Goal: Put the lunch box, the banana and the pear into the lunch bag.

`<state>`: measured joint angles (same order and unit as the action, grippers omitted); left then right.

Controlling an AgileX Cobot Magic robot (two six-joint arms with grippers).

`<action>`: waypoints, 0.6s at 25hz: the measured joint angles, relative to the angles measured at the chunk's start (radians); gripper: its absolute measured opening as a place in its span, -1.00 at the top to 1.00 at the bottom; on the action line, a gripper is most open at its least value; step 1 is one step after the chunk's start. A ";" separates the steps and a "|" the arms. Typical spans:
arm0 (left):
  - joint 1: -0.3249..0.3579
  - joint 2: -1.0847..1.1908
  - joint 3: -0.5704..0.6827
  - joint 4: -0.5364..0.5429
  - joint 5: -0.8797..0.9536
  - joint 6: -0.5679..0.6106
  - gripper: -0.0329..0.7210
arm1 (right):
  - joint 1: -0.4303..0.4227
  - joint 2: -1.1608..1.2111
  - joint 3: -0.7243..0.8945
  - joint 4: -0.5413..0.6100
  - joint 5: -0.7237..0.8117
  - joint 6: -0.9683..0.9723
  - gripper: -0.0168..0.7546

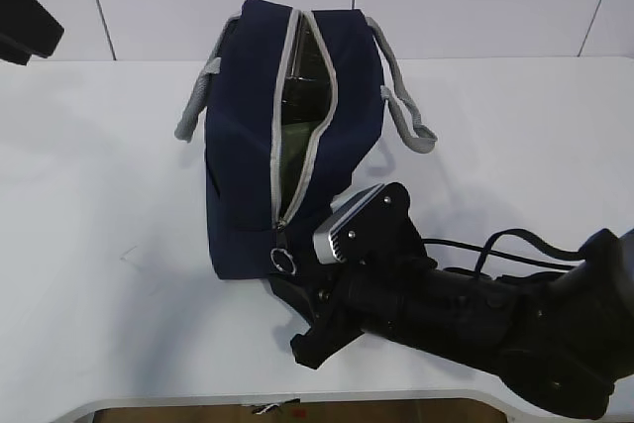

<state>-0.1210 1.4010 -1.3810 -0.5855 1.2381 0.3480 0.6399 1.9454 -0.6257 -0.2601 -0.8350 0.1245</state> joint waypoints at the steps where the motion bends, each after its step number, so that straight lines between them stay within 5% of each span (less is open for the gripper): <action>1: 0.000 0.000 0.000 0.000 0.000 0.000 0.19 | 0.000 0.000 0.000 0.000 0.000 0.000 0.15; 15: 0.000 0.000 0.000 -0.023 0.000 -0.002 0.19 | 0.000 0.000 0.000 0.004 -0.017 0.002 0.86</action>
<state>-0.1210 1.4010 -1.3810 -0.6087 1.2381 0.3463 0.6399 1.9454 -0.6262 -0.2558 -0.8521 0.1264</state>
